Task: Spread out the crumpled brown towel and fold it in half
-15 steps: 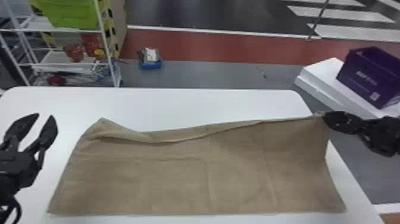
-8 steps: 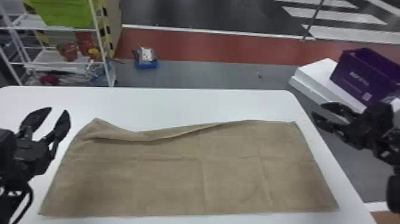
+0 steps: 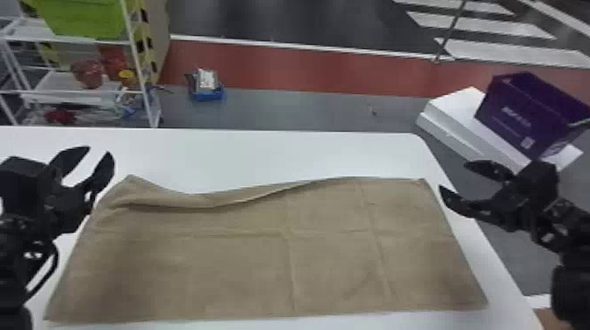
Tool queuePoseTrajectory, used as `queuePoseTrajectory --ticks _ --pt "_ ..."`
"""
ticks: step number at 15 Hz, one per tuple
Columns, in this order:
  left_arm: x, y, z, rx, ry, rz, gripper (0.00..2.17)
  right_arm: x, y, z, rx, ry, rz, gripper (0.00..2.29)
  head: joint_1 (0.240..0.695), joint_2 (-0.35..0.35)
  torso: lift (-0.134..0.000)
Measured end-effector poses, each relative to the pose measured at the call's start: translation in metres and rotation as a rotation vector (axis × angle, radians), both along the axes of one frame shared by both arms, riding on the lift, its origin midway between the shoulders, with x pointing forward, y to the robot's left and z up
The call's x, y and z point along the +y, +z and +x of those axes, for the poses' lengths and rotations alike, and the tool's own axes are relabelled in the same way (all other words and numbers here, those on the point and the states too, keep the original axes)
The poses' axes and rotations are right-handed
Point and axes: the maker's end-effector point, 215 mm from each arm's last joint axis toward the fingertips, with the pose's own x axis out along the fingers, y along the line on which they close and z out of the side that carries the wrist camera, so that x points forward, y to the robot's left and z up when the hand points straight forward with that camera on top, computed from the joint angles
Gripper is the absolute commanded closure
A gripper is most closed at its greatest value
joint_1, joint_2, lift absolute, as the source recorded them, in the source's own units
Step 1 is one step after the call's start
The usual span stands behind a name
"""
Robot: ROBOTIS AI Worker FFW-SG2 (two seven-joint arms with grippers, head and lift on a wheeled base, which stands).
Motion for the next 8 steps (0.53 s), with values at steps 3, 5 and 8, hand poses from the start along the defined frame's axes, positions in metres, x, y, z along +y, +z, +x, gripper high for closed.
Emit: queuePoseTrajectory --ticks 3,5,8 --pt "-0.015 -0.039 0.001 0.166 -0.064 -0.017 0.76 0.008 -0.003 -0.004 0.028 0.008 0.026 0.48 0.695 -0.17 -0.124" --pt "-0.023 -0.065 -0.007 0.29 -0.101 -0.052 0.76 0.014 -0.006 -0.005 0.033 0.014 0.027 0.46 0.695 -0.174 -0.124" --pt "-0.029 -0.065 -0.005 0.322 -0.117 -0.076 0.76 0.017 -0.006 -0.003 0.03 0.02 0.024 0.43 0.695 -0.176 -0.124"
